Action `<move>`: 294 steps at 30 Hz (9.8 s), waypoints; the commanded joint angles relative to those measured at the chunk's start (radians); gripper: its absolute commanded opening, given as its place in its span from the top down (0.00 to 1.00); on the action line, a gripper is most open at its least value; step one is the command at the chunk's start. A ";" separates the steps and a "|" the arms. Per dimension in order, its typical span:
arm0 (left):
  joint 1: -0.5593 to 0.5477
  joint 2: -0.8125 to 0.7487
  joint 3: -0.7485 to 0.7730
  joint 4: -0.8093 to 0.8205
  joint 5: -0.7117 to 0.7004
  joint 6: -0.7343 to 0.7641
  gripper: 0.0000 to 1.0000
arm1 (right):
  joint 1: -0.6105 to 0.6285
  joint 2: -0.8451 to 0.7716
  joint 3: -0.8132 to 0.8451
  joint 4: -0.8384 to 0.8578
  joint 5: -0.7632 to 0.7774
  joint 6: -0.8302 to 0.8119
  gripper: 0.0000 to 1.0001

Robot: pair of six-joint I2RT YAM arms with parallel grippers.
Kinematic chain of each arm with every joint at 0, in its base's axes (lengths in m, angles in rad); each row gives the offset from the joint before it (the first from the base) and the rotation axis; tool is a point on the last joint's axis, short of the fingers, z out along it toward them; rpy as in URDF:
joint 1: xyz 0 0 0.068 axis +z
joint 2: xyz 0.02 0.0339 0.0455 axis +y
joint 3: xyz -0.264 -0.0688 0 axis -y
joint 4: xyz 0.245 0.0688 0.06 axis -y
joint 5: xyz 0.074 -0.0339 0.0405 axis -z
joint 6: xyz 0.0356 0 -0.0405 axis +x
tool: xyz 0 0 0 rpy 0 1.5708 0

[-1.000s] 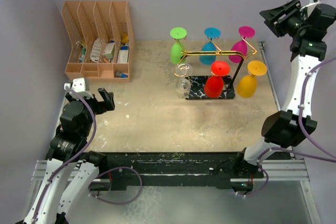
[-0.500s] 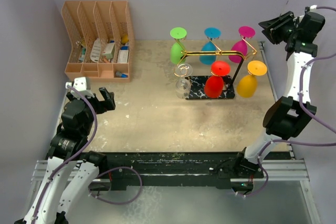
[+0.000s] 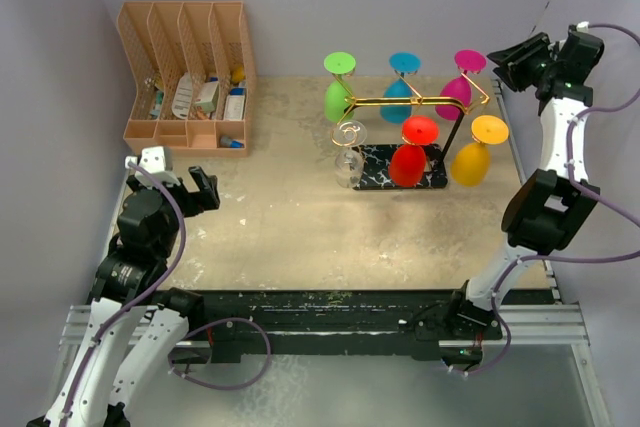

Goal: Take the wine glass off the wine glass rack

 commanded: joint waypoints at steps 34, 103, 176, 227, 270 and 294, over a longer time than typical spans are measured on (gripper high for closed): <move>-0.004 0.009 0.037 0.014 -0.023 0.002 0.01 | 0.055 0.031 0.010 0.129 -0.080 -0.012 0.71; -0.002 0.003 0.147 -0.137 0.053 -0.185 0.20 | 0.527 -0.433 0.088 0.079 0.374 -0.467 1.00; -0.003 -0.059 0.117 -0.154 0.750 -1.290 0.35 | 2.006 -0.513 -0.840 0.977 1.162 -1.631 1.00; -0.004 -0.102 -0.007 -0.066 0.478 -0.957 1.00 | 2.040 -0.678 -0.537 0.118 1.321 -1.006 0.48; -0.003 -0.478 -0.162 0.111 0.405 -0.811 1.00 | 1.414 -0.182 0.444 -0.669 0.379 -0.642 0.49; -0.003 -0.177 0.388 -0.606 -0.132 -0.457 0.17 | 1.390 0.207 0.691 -0.685 0.525 -0.648 1.00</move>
